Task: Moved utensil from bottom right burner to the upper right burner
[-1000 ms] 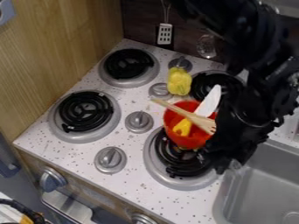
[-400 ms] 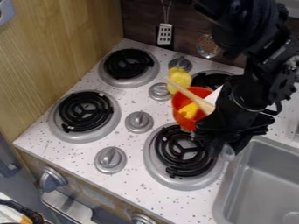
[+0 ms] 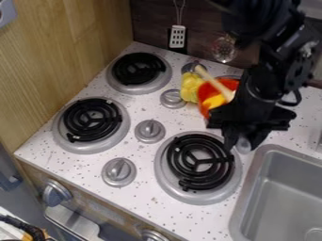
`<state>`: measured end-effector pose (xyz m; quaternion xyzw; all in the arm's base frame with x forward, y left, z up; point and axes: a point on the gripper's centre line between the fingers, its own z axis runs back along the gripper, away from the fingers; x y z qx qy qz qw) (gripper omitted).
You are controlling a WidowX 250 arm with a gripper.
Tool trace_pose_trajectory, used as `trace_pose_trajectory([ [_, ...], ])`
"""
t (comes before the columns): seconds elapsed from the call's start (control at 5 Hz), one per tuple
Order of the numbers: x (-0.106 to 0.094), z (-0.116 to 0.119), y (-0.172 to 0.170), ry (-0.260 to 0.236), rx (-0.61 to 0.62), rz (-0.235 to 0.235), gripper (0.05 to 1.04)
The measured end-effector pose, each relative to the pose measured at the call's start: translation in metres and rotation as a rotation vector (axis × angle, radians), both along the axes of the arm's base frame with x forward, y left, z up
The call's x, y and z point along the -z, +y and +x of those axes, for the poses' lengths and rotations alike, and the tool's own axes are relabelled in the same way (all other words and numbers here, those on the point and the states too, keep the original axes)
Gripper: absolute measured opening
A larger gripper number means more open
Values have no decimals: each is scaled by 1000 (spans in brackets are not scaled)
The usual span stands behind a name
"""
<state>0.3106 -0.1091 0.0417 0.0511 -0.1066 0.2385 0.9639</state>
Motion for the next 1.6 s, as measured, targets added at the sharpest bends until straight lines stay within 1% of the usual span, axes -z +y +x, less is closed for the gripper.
trace_pose_trajectory([
  [0.2,4,13,7,3,53,22,375],
  [0.4,10,23,10,26,85,26,375],
  [0.6,8,32,9,35,120,36,375],
  [0.8,11,44,12,38,160,43,375],
  [1.0,10,53,15,28,188,44,375],
  [1.2,18,60,17,17,223,32,375],
  [1.4,21,69,21,12,234,13,375],
  [1.6,22,73,20,-10,256,6,375],
])
